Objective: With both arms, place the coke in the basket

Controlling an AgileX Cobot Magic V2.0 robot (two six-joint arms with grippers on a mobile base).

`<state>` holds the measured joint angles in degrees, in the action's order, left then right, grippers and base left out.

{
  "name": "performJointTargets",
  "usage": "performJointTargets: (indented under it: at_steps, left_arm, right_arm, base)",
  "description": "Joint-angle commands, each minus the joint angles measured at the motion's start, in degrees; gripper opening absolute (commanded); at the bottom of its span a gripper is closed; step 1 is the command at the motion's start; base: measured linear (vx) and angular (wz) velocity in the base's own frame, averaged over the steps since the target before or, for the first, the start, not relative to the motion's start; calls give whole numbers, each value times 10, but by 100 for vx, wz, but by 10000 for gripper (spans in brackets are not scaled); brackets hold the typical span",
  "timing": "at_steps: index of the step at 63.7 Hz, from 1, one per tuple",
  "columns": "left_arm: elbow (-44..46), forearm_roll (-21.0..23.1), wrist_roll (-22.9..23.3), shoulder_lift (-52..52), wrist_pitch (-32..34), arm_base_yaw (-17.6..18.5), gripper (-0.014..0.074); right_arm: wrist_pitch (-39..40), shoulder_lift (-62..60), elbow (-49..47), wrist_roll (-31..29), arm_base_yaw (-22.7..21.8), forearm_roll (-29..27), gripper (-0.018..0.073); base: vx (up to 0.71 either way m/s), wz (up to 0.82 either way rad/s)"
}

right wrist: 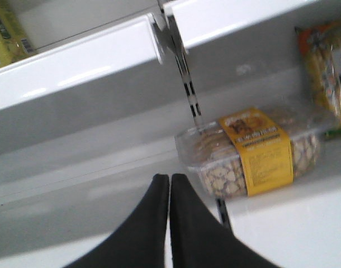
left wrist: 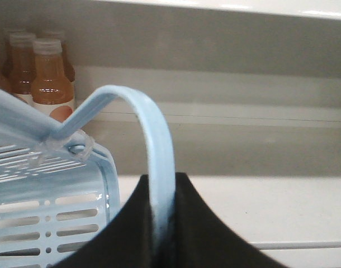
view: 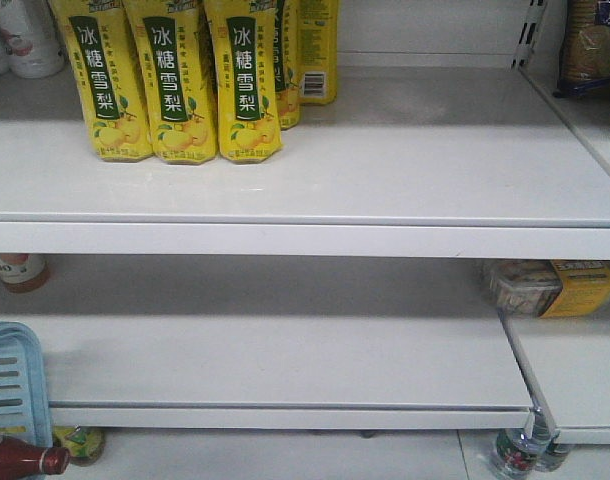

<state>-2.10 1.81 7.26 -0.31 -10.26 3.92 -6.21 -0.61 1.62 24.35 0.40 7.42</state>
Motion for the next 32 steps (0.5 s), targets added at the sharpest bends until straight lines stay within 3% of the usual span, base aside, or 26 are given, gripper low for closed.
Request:
performJointTargets:
  at_steps: [1,9,32]
  left_arm:
    - [2,-18,-20,-12,96,0,-6]
    - [2,-18,-20,-12,96,0,-6]
    - [2,-18,-20,-12,96,0,-6]
  right_arm:
    - [85,-10,6,-85,-4,-12,-6]
    - [108,-10,6,-125,-4,-25,-6]
    - [101,-10,6,-117,-4,-24,-6]
  base:
    - [0,0]
    - [0,0]
    - [0,0]
